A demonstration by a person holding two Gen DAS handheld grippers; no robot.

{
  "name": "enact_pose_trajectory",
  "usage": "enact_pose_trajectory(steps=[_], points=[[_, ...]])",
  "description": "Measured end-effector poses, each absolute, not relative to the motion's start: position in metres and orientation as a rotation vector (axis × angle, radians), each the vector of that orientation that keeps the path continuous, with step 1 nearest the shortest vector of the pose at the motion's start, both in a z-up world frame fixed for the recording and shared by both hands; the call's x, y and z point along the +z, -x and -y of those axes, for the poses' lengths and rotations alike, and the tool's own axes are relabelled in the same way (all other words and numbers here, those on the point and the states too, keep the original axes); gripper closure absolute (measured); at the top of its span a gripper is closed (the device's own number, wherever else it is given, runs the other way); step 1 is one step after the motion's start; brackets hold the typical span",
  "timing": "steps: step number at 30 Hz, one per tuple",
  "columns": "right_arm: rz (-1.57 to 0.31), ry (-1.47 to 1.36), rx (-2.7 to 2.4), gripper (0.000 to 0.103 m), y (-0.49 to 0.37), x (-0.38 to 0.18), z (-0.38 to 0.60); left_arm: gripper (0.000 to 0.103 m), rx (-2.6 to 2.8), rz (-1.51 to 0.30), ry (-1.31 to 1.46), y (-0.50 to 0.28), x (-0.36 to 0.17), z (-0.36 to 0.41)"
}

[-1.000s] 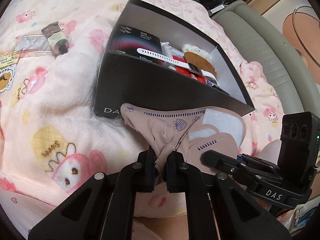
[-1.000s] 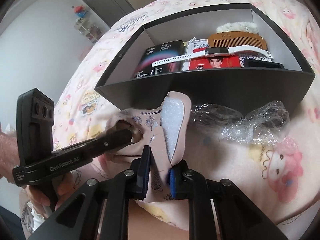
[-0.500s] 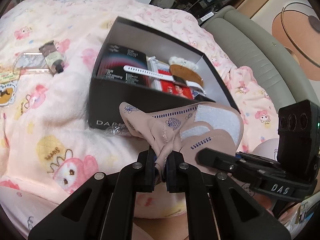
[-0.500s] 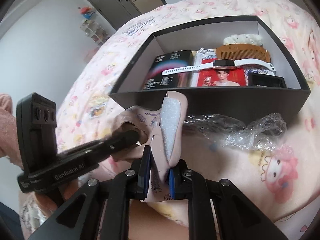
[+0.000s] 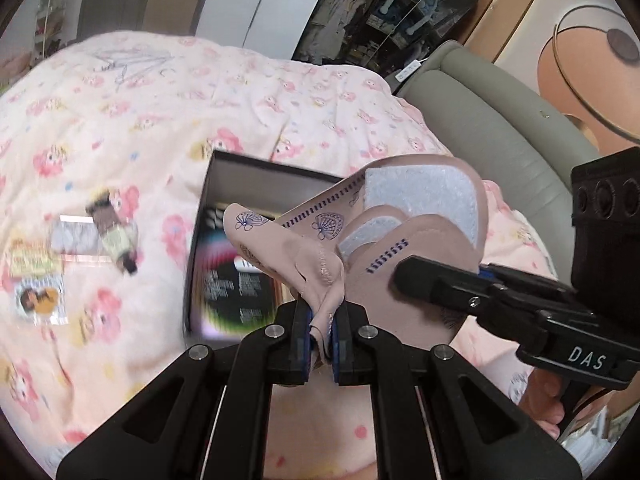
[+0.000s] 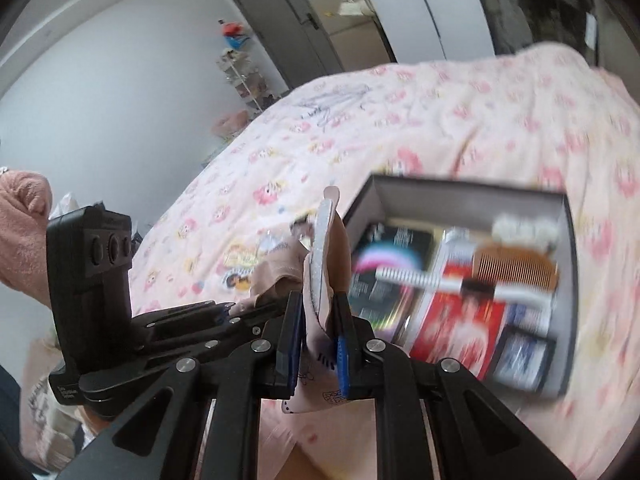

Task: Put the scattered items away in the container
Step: 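Lower the beige mask into the black box with both grippers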

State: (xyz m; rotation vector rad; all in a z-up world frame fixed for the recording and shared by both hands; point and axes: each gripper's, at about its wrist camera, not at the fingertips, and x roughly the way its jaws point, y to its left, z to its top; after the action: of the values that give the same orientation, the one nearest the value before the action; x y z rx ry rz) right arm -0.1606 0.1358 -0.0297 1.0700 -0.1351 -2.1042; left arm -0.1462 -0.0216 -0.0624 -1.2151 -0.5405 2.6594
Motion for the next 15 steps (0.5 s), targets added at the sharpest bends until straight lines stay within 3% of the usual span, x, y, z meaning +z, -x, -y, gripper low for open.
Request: enact_pose_trajectory(steps=[3, 7, 11, 15], points=[[0.138, -1.1, -2.119, 0.091, 0.181, -0.045, -0.143, 0.098, 2.632, 0.56, 1.293, 0.17, -0.079, 0.022], [0.364, -1.321, -1.969, 0.091, 0.214, -0.099, -0.167, 0.098, 2.6, 0.545, 1.45, 0.188, -0.113, 0.018], [0.218, -1.526, -2.024, 0.085, 0.226, -0.135, -0.171, 0.097, 2.543, 0.503, 1.666, 0.202, -0.142, 0.015], [0.236, -1.594, -2.022, 0.079, 0.234, -0.141, -0.176, 0.093, 2.601, 0.412, 1.698, 0.209, -0.14, 0.013]])
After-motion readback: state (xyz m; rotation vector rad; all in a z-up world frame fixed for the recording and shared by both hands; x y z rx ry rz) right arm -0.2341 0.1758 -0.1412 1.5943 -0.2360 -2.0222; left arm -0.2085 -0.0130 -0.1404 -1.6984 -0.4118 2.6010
